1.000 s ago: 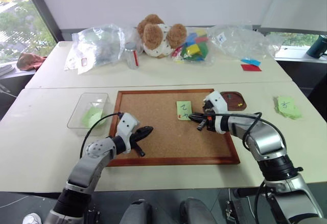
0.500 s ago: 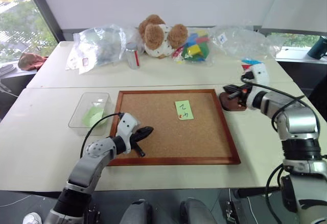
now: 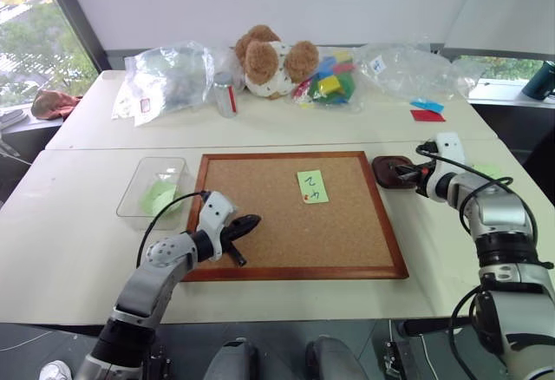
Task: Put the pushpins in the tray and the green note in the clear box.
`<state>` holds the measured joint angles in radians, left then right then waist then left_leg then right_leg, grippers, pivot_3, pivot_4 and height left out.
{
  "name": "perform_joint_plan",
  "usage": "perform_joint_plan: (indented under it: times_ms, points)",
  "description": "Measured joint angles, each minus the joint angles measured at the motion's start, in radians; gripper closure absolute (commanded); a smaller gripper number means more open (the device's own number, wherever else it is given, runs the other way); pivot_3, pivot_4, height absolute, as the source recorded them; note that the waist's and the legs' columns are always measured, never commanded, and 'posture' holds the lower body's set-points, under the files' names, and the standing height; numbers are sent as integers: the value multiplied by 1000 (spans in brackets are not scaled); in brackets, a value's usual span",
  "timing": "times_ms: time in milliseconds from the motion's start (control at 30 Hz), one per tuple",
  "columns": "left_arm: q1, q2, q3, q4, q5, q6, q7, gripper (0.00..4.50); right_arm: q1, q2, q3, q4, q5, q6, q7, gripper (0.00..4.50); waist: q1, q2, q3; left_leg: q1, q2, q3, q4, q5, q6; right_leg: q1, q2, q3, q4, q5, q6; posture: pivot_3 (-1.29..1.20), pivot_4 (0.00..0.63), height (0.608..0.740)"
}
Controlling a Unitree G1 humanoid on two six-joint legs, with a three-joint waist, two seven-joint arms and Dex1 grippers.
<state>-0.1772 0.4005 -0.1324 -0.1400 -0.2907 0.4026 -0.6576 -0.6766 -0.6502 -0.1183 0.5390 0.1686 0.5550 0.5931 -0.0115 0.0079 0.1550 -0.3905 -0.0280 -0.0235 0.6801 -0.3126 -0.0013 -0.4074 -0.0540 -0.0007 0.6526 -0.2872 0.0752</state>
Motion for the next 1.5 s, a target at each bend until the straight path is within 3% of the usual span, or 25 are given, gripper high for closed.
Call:
perform_joint_plan:
  times_ms: [100,400,567,767,1000,1100,1167,1500]
  points:
    - [2,0,1,-1,0,0,1,4500,0,0,0,-1,1,3,3,1167,0,0,0,0,0,0,0,0,0,0,0,0,0,0,0,0,150,740]
    - [3,0,2,-2,0,-1,1,4500,0,-1,-9,-60,13,42,12,1167,0,0,0,0,0,0,0,0,0,0,0,0,0,0,0,0,150,740]
    - [3,0,2,-2,0,-1,0,4500,18,-19,0,-254,57,65,109,1167,0,0,0,0,0,0,0,0,0,0,0,0,0,0,0,0,150,740]
    - [-1,1,1,2,0,-1,-2,4500,74,15,114,-569,132,119,213,1167,0,0,0,0,0,-1,0,0,0,0,0,0,0,0,0,0,150,740]
    - [-3,0,0,2,0,0,-5,4500,155,94,221,-650,121,121,188,1167,0,0,0,0,0,-1,-1,0,0,0,0,0,0,0,0,0,150,740]
    - [0,1,5,1,0,1,-4,4500,202,130,271,-646,108,107,180,2019,0,0,0,0,0,-1,-1,0,0,0,0,0,0,0,0,0,150,740]
    - [0,1,5,1,0,1,-3,4500,207,144,291,-637,100,102,175,2971,-1,0,0,0,0,-1,0,0,0,0,0,0,0,0,0,0,150,740]
    - [5,0,5,-4,0,1,2,4500,180,191,299,-573,67,90,124,2971,-1,0,0,0,0,-1,0,0,0,0,0,0,0,0,0,0,150,740]
